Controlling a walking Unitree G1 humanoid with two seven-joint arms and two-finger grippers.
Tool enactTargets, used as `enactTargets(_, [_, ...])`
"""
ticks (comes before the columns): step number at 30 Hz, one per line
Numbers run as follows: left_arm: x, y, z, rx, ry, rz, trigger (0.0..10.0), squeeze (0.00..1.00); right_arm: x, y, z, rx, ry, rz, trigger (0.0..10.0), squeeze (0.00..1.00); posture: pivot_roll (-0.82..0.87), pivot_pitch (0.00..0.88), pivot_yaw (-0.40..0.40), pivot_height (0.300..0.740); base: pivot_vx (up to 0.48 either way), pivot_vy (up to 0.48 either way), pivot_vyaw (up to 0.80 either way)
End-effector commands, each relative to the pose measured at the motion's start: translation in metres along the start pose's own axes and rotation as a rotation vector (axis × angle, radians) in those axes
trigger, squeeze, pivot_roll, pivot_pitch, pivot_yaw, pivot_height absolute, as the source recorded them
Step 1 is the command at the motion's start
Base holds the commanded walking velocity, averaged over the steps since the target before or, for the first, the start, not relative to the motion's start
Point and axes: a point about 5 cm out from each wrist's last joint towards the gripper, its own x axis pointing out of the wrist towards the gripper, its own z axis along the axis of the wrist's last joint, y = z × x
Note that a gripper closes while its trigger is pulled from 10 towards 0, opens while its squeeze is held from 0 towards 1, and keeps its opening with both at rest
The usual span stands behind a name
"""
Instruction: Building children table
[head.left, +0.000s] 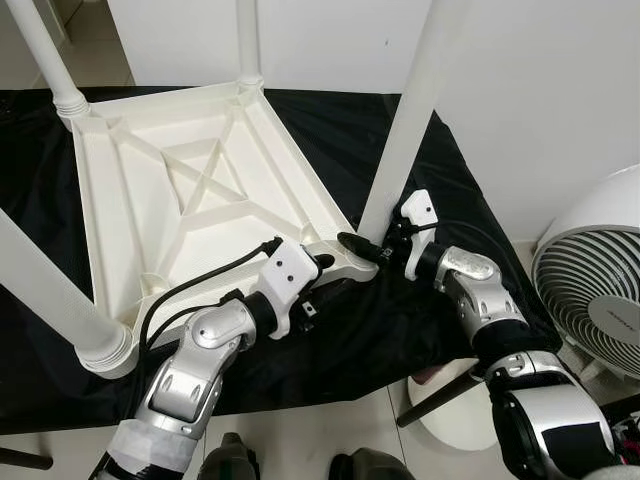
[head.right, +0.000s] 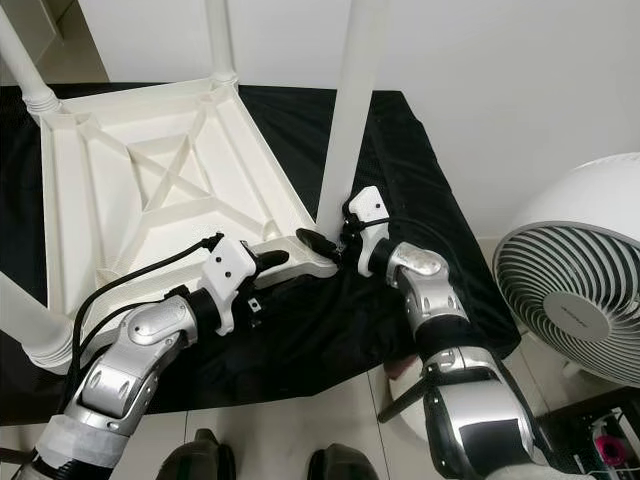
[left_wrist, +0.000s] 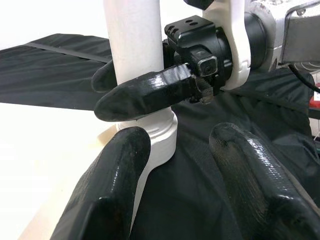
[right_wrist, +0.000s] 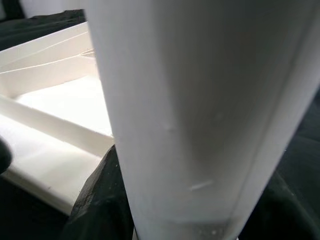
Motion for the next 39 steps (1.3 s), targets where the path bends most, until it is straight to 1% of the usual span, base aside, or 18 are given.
enactTargets(1, [0.0,0.0,-0.002,-0.002,0.014,0.049,10.0,0.0,-0.002,-0.003,-0.004,0.048,-0.004,-0.106,10.0,0.0,0.02,0.028,-0.029,0.74,0.0,0.0,0.0])
enactTargets(2, [-0.001,0.0,-0.002,-0.004,0.015,0.046,10.0,0.0,-0.002,-0.001,-0.005,0.05,-0.005,-0.178,10.0,0.0,0.02,0.028,-0.028,0.74,0.0,0.0,0.0])
enactTargets(5, [-0.001,0.0,-0.002,-0.005,0.016,0.045,10.0,0.0,-0.002,0.0,-0.006,0.05,-0.006,-0.224,10.0,0.0,0.02,0.028,-0.028,0.74,0.0,0.0,0.0])
enactTargets(8, [0.0,-0.001,-0.002,-0.009,0.017,0.038,10.0,0.0,0.001,0.015,-0.016,0.073,0.027,-0.313,10.0,0.0,0.01,0.026,-0.025,0.74,0.0,0.0,0.0])
enactTargets(11, [0.001,-0.002,-0.003,-0.01,0.016,0.034,10.0,0.0,0.002,0.022,-0.021,0.093,0.04,-0.362,10.0,0.0,0.01,0.023,-0.025,0.74,0.0,0.0,0.0])
enactTargets(13, [0.002,-0.002,-0.002,-0.01,0.014,0.029,10.0,0.0,0.006,0.03,-0.024,0.084,0.049,-0.461,10.0,0.0,0.0,0.02,-0.027,0.74,0.0,0.0,0.0])
enactTargets(16, [0.002,-0.002,-0.002,-0.01,0.014,0.029,10.0,0.0,0.006,0.03,-0.024,0.084,0.049,-0.461,10.0,0.0,0.0,0.02,-0.027,0.74,0.0,0.0,0.0])
enactTargets(18, [0.003,-0.003,-0.003,-0.01,0.013,0.027,10.0,0.0,0.008,0.034,-0.023,0.107,0.043,-0.512,10.0,0.0,0.0,0.019,-0.029,0.74,0.0,0.0,0.0])
enactTargets(19, [0.004,-0.004,-0.002,-0.011,0.01,0.024,10.0,0.0,0.014,0.042,-0.019,0.149,0.029,-0.648,10.0,0.0,0.0,0.015,-0.035,0.74,0.0,0.0,0.0])
enactTargets(23, [0.004,-0.004,-0.003,-0.013,0.009,0.026,10.0,0.0,0.019,0.054,-0.013,0.176,0.007,-0.639,10.0,0.0,0.0,0.012,-0.039,0.74,0.0,0.0,0.0])
enactTargets(26, [0.004,-0.004,-0.003,-0.014,0.009,0.028,10.0,0.0,0.019,0.054,-0.012,0.183,0.0,-0.629,10.0,0.0,0.0,0.011,-0.04,0.74,0.0,0.0,0.0])
enactTargets(27, [0.004,-0.005,-0.003,-0.013,0.009,0.028,10.0,0.0,0.017,0.051,-0.011,0.202,-0.011,-0.636,10.0,0.98,0.01,0.004,-0.044,0.74,0.0,0.0,0.0])
enactTargets(29, [0.003,-0.004,-0.003,-0.012,0.009,0.031,10.0,0.0,0.016,0.049,-0.008,0.214,-0.035,-0.624,10.0,1.0,0.01,0.003,-0.044,0.74,0.0,0.0,0.0])
enactTargets(35, [0.003,-0.003,-0.002,-0.012,0.007,0.036,10.0,0.0,0.014,0.043,0.001,0.222,-0.086,-0.596,10.0,1.0,0.01,0.0,-0.045,0.74,0.0,0.0,0.0])
enactTargets(36, [0.003,-0.002,-0.002,-0.009,0.007,0.037,10.0,0.0,0.013,0.038,0.003,0.221,-0.093,-0.556,10.0,1.0,0.02,0.0,-0.045,0.74,0.0,0.0,0.0])
enactTargets(37, [0.003,-0.001,-0.002,-0.006,0.007,0.041,10.0,0.0,0.009,0.029,0.006,0.194,-0.096,-0.478,10.0,0.28,0.02,0.0,-0.045,0.74,0.0,0.0,0.0])
enactTargets(38, [0.003,-0.001,-0.002,-0.006,0.007,0.041,10.0,0.0,0.009,0.029,0.006,0.194,-0.096,-0.478,10.0,0.28,0.02,0.0,-0.045,0.74,0.0,0.0,0.0])
enactTargets(39, [0.003,0.0,-0.001,-0.004,0.007,0.043,10.0,0.0,0.006,0.025,0.007,0.178,-0.086,-0.427,10.0,0.0,0.02,0.0,-0.045,0.74,0.0,0.0,0.0])
